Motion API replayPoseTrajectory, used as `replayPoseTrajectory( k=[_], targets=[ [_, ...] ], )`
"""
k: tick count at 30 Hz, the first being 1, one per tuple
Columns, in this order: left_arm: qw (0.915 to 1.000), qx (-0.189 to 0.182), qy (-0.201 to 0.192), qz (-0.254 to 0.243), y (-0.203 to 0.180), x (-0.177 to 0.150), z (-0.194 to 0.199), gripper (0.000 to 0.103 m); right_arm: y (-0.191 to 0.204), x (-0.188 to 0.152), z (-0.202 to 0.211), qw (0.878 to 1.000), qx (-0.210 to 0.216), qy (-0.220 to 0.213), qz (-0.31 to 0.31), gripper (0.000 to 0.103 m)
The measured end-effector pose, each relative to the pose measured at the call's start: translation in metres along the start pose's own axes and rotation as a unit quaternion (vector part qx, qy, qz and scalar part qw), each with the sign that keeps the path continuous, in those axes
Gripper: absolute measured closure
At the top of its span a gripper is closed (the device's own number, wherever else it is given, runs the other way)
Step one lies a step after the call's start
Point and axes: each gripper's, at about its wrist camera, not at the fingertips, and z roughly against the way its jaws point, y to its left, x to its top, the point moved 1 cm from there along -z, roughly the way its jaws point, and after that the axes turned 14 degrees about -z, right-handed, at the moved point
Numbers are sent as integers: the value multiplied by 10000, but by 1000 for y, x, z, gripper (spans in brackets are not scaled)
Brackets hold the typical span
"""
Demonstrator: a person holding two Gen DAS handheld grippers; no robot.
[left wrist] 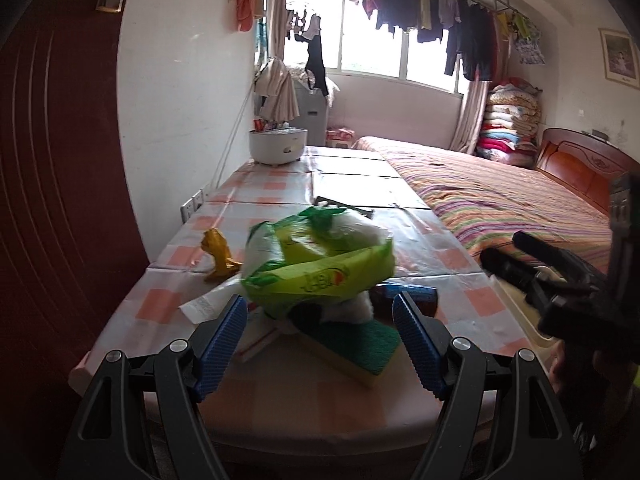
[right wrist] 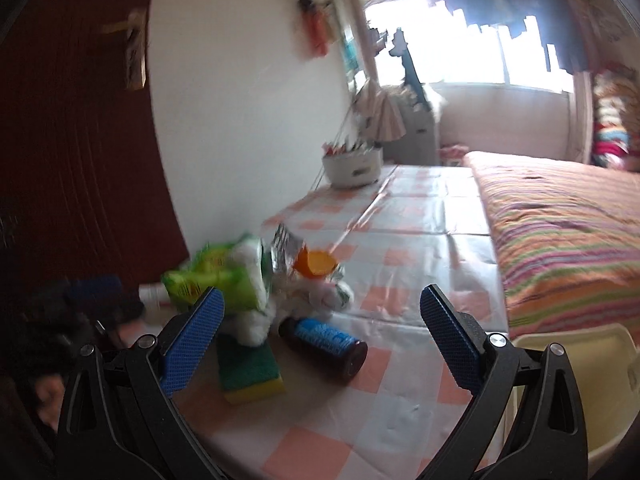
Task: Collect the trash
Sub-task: 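Grasp the blue bottle with the right tool while the left tool reaches toward the green bag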
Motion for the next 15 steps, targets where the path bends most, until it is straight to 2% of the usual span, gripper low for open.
replayPoseTrajectory(
  k=[3, 8, 13, 15],
  targets=[
    [9999, 81, 49, 66, 7, -4, -3, 30, -2, -3, -35, 9957, 348, 767, 384, 6],
    [9997, 135, 201, 83, 12, -8, -13, 30, -8, -2, -78, 9829, 618, 1574, 731, 6],
    [9997, 118, 210, 17, 10, -7, -15, 30, 0, -2, -112, 9645, 524, 2091, 1526, 6],
    [9997, 123, 229, -28, 9, -7, -16, 30, 3, -1, -123, 9574, 603, 2307, 1631, 7]
  ],
)
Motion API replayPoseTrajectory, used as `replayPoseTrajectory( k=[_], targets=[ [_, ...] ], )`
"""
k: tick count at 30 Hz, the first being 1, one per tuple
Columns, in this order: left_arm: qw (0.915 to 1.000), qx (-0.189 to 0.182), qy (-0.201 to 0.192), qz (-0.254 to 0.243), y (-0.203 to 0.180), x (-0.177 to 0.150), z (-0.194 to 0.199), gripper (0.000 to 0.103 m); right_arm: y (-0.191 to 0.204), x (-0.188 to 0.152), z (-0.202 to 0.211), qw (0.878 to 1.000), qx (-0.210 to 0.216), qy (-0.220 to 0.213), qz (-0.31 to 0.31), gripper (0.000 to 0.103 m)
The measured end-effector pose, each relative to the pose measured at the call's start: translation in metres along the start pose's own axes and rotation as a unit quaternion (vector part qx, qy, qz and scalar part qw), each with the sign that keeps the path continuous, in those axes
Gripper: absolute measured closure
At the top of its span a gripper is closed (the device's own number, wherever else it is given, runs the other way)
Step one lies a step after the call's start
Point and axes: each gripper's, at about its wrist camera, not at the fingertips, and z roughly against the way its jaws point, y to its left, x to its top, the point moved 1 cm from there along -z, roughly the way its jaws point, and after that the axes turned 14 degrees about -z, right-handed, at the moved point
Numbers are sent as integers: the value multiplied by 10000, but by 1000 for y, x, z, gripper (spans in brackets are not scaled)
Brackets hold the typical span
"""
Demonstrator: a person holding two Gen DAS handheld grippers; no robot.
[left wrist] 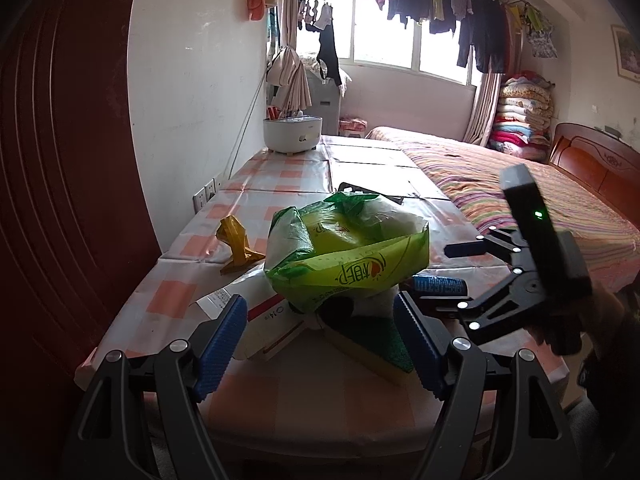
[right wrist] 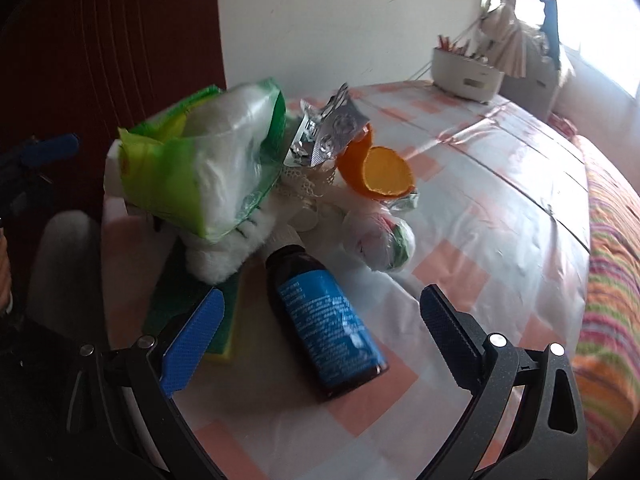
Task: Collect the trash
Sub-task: 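Grasp the blue bottle with the right tool while the left tool reaches toward the green bag, then grasp the green plastic bag with the left tool while the right tool lifts the bottle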
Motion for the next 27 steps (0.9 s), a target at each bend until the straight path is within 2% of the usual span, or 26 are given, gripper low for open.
replayPoseTrajectory(
  k=[2, 6, 7, 8, 10, 14, 18, 27],
  targets=[
    [10000, 10, 7, -32, 0, 0, 0, 30, -1, 6, -8, 9998, 59, 200, 58, 13],
    [10000, 30, 32, -58, 2, 1, -1, 30, 2, 8, -26, 9976, 73, 625, 290, 19],
    [10000, 27, 36, -71, 2, 2, -1, 30, 2, 7, -30, 9968, 91, 729, 307, 28],
    [9999, 30, 33, -96, 2, 3, 0, 30, 3, 6, -34, 9961, 93, 820, 324, 43],
    [9999, 4, 27, -162, 1, 7, -1, 30, 3, 1, -35, 9955, 211, 859, 347, 56],
    [9991, -160, 39, -393, -3, 14, -2, 30, 4, -8, -27, 9966, 150, 763, 288, 59],
    [9968, -380, 23, -706, -8, 23, -6, 30, 4, -31, -1, 9980, 221, 588, 63, 59],
    [9836, -3, 41, -1802, -38, 40, -33, 30, 3, -55, 71, 9962, 511, -385, -596, 61]
  ],
)
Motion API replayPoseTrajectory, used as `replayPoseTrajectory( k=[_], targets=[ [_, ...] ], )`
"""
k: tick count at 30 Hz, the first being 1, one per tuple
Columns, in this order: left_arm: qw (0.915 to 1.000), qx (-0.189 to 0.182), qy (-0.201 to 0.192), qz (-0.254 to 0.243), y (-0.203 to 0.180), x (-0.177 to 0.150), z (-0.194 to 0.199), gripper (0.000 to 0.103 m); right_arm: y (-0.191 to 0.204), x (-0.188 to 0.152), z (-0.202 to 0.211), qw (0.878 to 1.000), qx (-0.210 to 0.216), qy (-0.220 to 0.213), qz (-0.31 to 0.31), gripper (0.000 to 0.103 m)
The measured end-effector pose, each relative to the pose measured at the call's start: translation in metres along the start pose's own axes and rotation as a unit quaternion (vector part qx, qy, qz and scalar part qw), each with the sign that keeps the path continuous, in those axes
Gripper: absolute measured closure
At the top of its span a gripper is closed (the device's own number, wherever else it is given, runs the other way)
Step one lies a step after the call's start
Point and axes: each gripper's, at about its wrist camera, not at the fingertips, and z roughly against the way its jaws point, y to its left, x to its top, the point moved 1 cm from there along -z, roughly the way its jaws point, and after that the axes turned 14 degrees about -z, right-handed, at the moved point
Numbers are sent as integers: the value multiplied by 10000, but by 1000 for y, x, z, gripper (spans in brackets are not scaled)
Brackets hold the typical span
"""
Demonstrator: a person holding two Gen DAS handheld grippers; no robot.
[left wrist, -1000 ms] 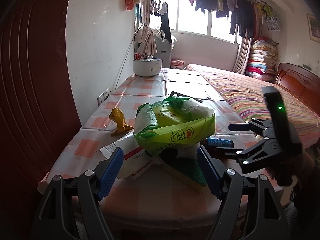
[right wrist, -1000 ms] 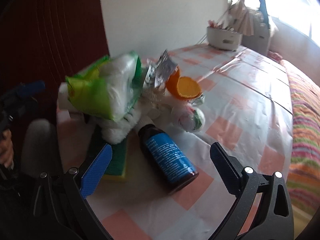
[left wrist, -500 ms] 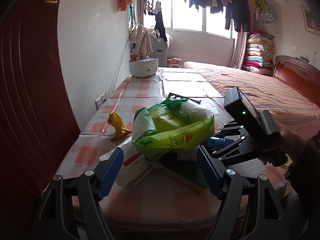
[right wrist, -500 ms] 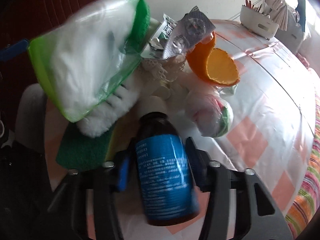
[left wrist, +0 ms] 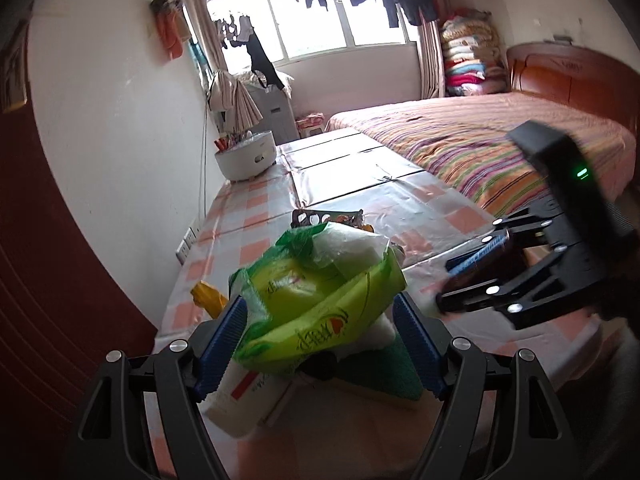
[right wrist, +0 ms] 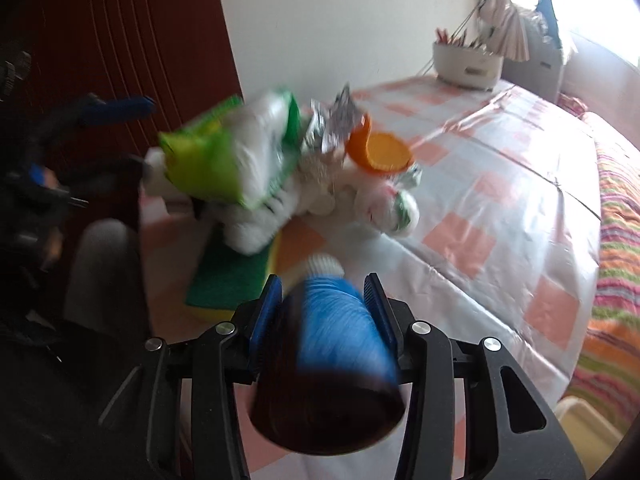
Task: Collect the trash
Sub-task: 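Grasp the green plastic bag with the left tool while the right tool lifts the bottle, then carry both items over the cream bin and open the right tool to drop the bottle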
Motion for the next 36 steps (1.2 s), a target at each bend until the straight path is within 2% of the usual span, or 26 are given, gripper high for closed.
replayPoseTrajectory(
  k=[4, 6, 9, 10, 11, 12, 14, 16, 18, 22, 29, 33, 36],
  targets=[
    [9978, -18, 284, -604, -15, 6, -23, 30, 2, -5, 13, 9997, 40, -219, -110, 62],
    [9954, 63, 465, -831, -22, 6, -34, 30, 2, -5, 10, 9997, -104, -213, -114, 62],
    [9959, 120, 478, -753, -21, 3, -38, 30, -11, 5, -4, 9992, -134, -163, -345, 62],
    [9963, 88, 493, -694, -19, 3, -39, 33, -13, 6, -4, 9989, -169, -160, -410, 62],
    [9968, 55, 481, -640, -18, 2, -39, 43, -18, 11, -8, 9987, -189, -180, -435, 62],
    [9971, -35, 478, -599, -15, 2, -40, 48, -21, 14, -7, 9983, -199, -251, -485, 62],
    [9975, -180, 474, -496, -12, 1, -42, 72, -26, 19, -1, 9972, -129, -429, -605, 62],
    [9974, -349, 481, -409, -8, 1, -45, 85, -29, 23, 4, 9958, -70, -593, -695, 62],
    [9978, -305, 444, -379, -6, 2, -44, 88, -29, 24, 11, 9948, -83, -754, -686, 62],
    [9997, -112, 113, -185, 3, 7, -35, 94, -28, 24, 20, 9928, -113, -965, -694, 62],
    [9973, -5, -627, 379, 28, 27, -9, 94, -35, 32, 39, 9861, -170, -1422, -840, 62],
    [9902, -270, -1148, 752, 34, 44, 4, 94, -46, 32, 51, 9803, -330, -1652, -1035, 62],
    [9849, -634, -1352, 876, 30, 58, 6, 94, -57, 29, 61, 9745, -491, -1818, -1223, 62]
  ],
)
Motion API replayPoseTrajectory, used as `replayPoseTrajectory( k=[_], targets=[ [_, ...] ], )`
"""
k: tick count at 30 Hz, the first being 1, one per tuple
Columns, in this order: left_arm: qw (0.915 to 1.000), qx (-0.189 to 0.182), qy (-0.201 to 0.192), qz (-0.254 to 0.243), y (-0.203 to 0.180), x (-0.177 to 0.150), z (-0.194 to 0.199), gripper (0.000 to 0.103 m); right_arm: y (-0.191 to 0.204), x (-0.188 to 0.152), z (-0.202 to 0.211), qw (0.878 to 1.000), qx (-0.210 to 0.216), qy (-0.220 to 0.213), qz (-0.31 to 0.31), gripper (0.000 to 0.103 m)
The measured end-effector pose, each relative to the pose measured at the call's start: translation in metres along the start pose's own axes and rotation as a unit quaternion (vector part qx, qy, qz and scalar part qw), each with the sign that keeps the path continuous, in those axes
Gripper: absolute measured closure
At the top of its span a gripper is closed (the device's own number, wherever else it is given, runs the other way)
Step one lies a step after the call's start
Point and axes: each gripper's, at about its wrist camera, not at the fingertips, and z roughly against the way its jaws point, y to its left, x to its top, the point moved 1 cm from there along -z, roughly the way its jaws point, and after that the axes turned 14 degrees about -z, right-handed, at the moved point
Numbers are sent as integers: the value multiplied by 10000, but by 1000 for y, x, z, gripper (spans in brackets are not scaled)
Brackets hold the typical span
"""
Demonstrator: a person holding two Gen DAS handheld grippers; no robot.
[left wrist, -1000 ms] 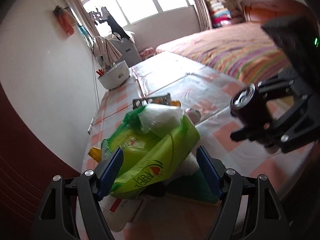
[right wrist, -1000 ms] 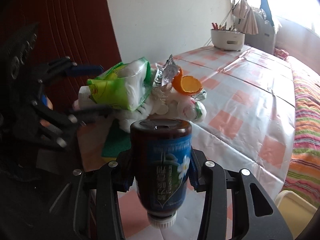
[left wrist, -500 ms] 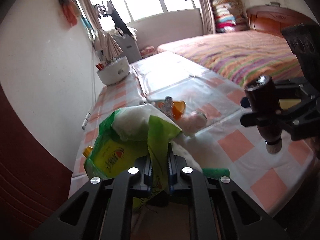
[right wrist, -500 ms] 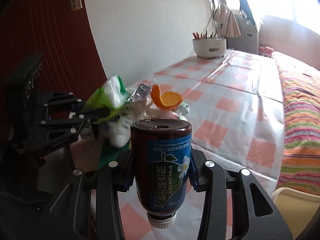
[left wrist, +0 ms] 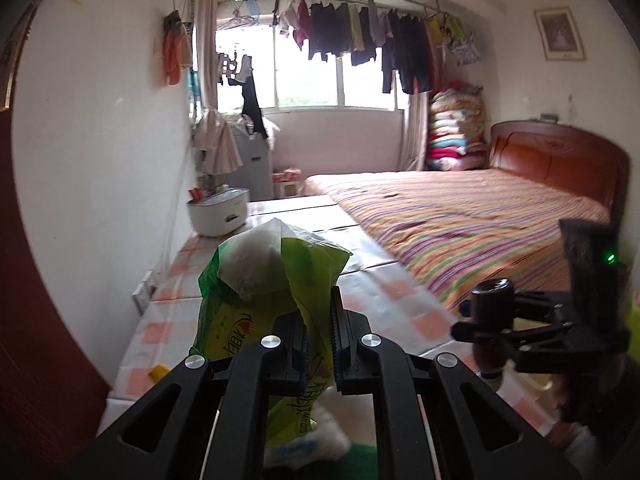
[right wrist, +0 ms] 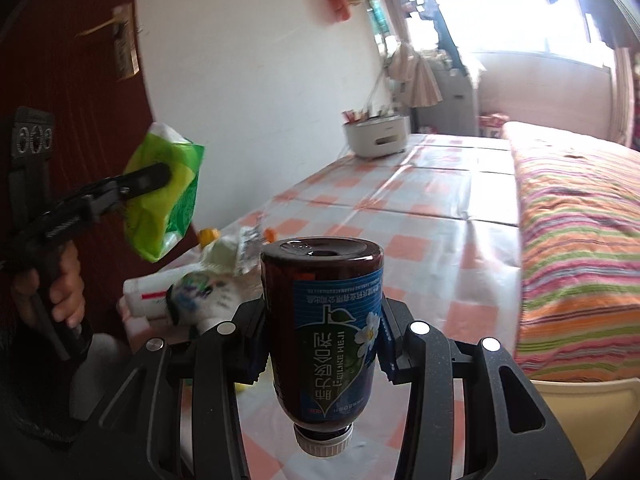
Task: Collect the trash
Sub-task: 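Carry both items over the cream bin and open the right tool to drop the bottle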
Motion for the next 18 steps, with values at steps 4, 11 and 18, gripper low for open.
replayPoseTrajectory(
  k=[4, 11, 18],
  targets=[
    [9986, -478, -216, 24, -20, 14, -8, 94, -16, 5, 14, 9992, -230, -269, -190, 62],
    [9903, -1286, -501, -134, -61, 41, -18, 94, -42, 8, 39, 9939, -772, -667, -426, 62],
    [9795, -1892, -653, -212, -85, 52, -21, 94, -67, 3, 69, 9835, -1397, -1003, -567, 62]
  ],
)
